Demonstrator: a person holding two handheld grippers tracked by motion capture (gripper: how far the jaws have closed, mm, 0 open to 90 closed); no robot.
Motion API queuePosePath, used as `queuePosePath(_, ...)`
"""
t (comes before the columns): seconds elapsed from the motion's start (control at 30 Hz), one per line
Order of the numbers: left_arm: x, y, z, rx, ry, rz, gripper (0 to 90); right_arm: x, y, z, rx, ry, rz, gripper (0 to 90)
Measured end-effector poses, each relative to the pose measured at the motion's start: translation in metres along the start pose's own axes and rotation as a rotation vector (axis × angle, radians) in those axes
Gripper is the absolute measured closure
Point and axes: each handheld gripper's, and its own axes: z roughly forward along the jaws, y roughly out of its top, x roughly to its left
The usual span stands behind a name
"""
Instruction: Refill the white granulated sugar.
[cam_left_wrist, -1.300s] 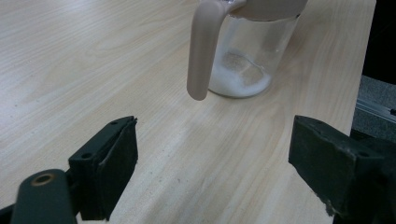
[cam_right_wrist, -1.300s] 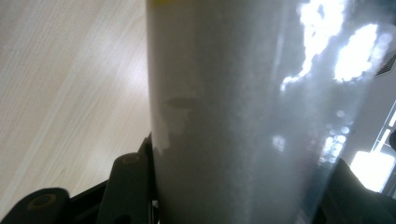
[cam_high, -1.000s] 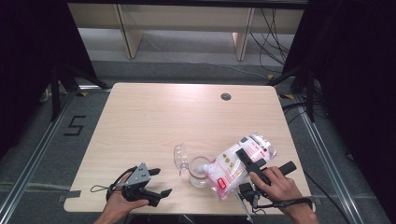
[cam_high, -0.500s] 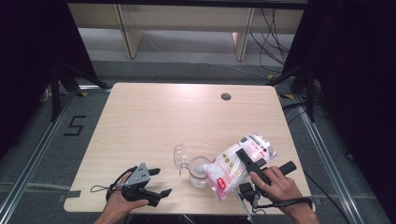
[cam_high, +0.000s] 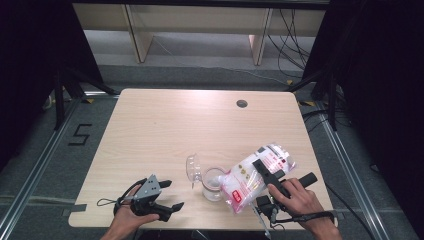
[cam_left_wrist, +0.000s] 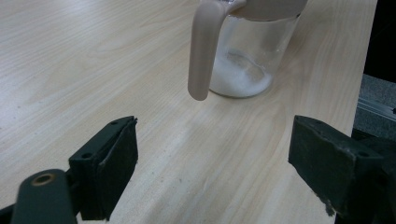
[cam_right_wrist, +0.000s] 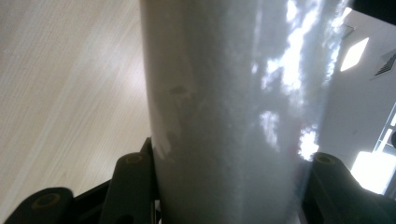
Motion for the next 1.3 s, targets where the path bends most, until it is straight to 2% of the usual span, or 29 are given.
queuePosePath(0.07,-0.0007,0.0000,0.0000,-0.009,-0.003,-0.009,15.4,0.0015,-0.0001,-0.0012,0.012,0.005,0.019,54.6)
queuePosePath(0.47,-0.0004,0.0000,0.0005,-0.009,-0.005,-0.011,15.4,0.0021,-0.0007,-0.0013,0.013,0.001,0.028,54.9)
queuePosePath(0.8,-0.0003,0.0000,-0.0002,-0.002,-0.001,-0.006,15.4,0.0022,-0.0008,-0.0014,0.010,-0.005,0.020,55.3)
queuePosePath(0.93,-0.0007,-0.0002,0.0001,-0.009,-0.004,-0.015,15.4,0.0022,-0.0013,-0.0017,0.010,0.000,0.026,55.5)
queuePosePath(1.23,0.0000,-0.0001,0.0002,-0.002,-0.003,-0.004,15.4,0.0010,-0.0006,-0.0014,0.001,-0.003,0.013,55.7)
queuePosePath(1.27,0.0004,-0.0001,0.0001,0.002,0.000,0.000,15.4,-0.0005,-0.0004,-0.0006,-0.009,-0.012,-0.007,55.7)
queuePosePath(1.3,0.0007,0.0000,-0.0006,0.014,0.009,0.006,15.4,0.0004,-0.0003,-0.0009,-0.003,-0.007,0.003,55.7)
